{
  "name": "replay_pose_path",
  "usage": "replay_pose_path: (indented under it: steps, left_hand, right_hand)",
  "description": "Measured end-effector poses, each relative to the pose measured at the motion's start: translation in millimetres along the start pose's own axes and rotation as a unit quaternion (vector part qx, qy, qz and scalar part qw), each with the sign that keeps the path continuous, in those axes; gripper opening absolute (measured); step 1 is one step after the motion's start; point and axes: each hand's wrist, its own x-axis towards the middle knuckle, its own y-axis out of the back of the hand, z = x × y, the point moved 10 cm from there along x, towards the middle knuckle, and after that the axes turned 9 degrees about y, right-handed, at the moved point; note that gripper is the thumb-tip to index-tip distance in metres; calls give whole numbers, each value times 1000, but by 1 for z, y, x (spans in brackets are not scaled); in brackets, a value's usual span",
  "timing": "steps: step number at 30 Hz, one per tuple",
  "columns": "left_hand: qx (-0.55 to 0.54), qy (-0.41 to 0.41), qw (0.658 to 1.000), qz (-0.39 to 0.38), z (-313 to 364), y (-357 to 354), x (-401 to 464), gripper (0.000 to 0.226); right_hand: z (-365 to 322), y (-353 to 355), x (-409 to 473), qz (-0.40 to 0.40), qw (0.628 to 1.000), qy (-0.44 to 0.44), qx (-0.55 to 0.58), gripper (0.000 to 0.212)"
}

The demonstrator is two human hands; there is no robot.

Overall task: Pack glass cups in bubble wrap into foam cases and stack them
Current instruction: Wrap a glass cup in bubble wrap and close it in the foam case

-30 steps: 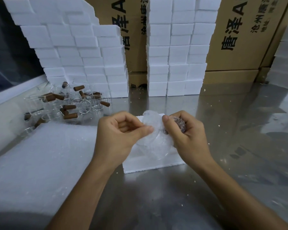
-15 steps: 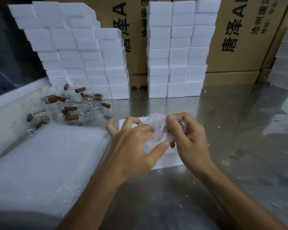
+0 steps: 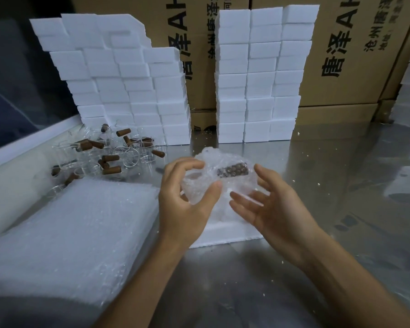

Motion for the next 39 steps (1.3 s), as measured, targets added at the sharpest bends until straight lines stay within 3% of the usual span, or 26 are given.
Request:
replay_pose_path:
  steps: [2, 4, 8, 12, 14, 17, 19, 25, 29, 35, 39]
  left_hand:
    - [39, -43, 998, 1, 8, -2, -2, 29]
    - [75, -59, 995, -17, 9, -7, -4, 23]
    - [130, -111, 982, -86, 13, -25, -13, 15]
    - [157, -108, 971, -144, 11, -42, -21, 10]
    - [160, -104, 970, -153, 13, -43, -21, 14]
    - [167, -108, 970, -138, 17, -40, -20, 29]
    - [161, -68, 977, -119, 14, -33, -16, 45]
    - [148, -36, 981, -121, 16, -24, -11, 65]
    - [187, -129, 962, -151, 35, -34, -20, 47]
    - [186, -167, 956, -153, 38, -38, -23, 36]
    - [176, -76, 975, -112, 19, -24, -8, 44]
  right_hand:
    - [13, 2, -5, -2, 996, -88, -5, 59]
    - [15, 0, -6, -8, 995, -103, -6, 61]
    - [-7, 8, 3, 6, 999, 7, -51, 29]
    - [-32, 4, 0, -6, 976, 149, -156, 18]
    - [-42, -1, -6, -8, 944, 234, -232, 23]
    - [-49, -21, -17, -54, 857, 351, -373, 30]
    - [-51, -32, -25, -88, 806, 400, -427, 31]
    - [-37, -68, -35, -226, 712, 417, -518, 45]
    - [-35, -74, -29, -223, 716, 401, -526, 38]
    - [-33, -71, -29, -236, 724, 407, -504, 47]
    - [-36, -56, -27, -209, 764, 380, -477, 34]
